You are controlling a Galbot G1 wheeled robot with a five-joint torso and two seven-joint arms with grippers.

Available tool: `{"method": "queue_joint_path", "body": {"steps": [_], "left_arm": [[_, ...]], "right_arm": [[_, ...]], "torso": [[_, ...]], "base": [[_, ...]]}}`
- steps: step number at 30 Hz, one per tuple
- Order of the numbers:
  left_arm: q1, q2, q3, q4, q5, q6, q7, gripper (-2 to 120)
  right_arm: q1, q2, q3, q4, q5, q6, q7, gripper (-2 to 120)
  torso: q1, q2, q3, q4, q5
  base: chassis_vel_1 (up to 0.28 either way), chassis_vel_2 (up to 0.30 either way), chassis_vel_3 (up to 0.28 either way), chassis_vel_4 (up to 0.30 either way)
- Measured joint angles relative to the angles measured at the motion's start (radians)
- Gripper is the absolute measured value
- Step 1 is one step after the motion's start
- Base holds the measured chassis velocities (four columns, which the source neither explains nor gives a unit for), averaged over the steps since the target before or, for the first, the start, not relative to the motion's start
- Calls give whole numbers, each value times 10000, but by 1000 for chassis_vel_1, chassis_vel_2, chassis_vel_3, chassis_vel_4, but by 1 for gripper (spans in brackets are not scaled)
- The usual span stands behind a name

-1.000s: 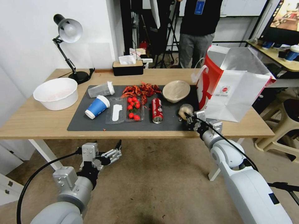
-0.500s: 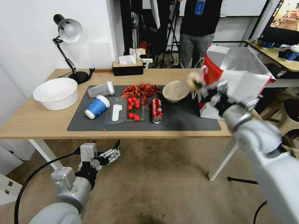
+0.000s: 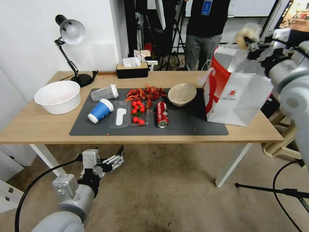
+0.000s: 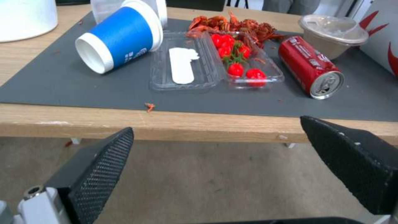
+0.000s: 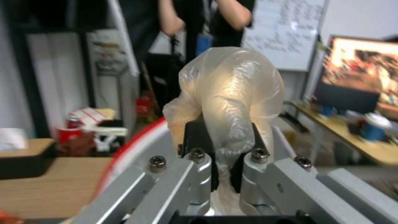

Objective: Pick up the trash from the table and place it into the takeout bag.

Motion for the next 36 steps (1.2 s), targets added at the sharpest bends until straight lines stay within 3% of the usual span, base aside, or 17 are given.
{"method": "queue_joint_path", "body": {"steps": [12, 19, 23, 24, 27, 30, 36], "left_arm": [[-14, 49, -19, 0, 6, 15, 81, 100], [-57, 67, -67, 0, 40, 18, 29, 100], [-56, 75, -81, 0, 29, 6, 11, 100], [-48, 91, -91, 0, 17, -7, -7, 100], [-38, 106, -93, 0, 12, -19, -16, 100], [-15, 104, -25, 0, 12, -32, -26, 100], [-27, 11, 73, 0, 37, -33, -10, 100]], "right_arm": [[-176, -15, -267, -828, 652, -106, 416, 5], [-307, 56, -353, -773, 948, -89, 695, 37], [-295, 56, -362, -774, 994, -86, 722, 39], [-283, 55, -371, -775, 1042, -79, 743, 49], [-279, 56, -377, -776, 1061, -76, 751, 55], [-267, 60, -400, -796, 1079, -67, 754, 76], [-270, 49, -411, -814, 1045, -51, 662, 95]], "torso": [[0, 0, 0, -1, 0], [0, -1, 0, -1, -2], [0, -1, 0, 0, -2], [0, -1, 0, 0, -2], [0, -1, 0, 0, -2], [-1, -1, 0, 0, -2], [0, -1, 0, 0, -2]], "base": [[0, 0, 0, 0], [0, 0, 0, 0], [0, 0, 0, 0], [0, 0, 0, 0], [0, 0, 0, 0], [0, 0, 0, 0], [0, 0, 0, 0]]}}
